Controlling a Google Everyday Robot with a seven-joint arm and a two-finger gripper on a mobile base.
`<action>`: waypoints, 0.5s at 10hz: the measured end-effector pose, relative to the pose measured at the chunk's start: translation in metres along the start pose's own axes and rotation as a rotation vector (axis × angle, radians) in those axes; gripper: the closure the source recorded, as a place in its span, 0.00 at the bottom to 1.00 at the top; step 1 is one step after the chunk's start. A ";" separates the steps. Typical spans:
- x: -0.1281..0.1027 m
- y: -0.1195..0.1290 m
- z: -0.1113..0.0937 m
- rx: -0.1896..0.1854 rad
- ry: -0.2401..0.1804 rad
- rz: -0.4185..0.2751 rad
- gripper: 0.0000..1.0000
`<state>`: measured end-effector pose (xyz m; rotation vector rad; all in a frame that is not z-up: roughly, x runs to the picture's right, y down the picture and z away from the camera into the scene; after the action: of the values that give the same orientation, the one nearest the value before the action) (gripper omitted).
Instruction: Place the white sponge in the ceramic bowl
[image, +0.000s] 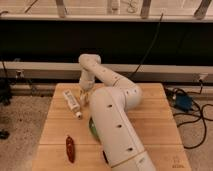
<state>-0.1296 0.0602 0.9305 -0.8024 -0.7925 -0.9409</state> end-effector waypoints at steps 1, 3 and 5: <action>-0.001 0.001 -0.005 0.004 -0.003 0.001 0.90; -0.002 0.003 -0.008 0.008 -0.009 0.001 0.90; -0.007 0.002 -0.015 0.013 0.001 -0.008 0.90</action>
<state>-0.1272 0.0503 0.9173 -0.7877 -0.8008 -0.9425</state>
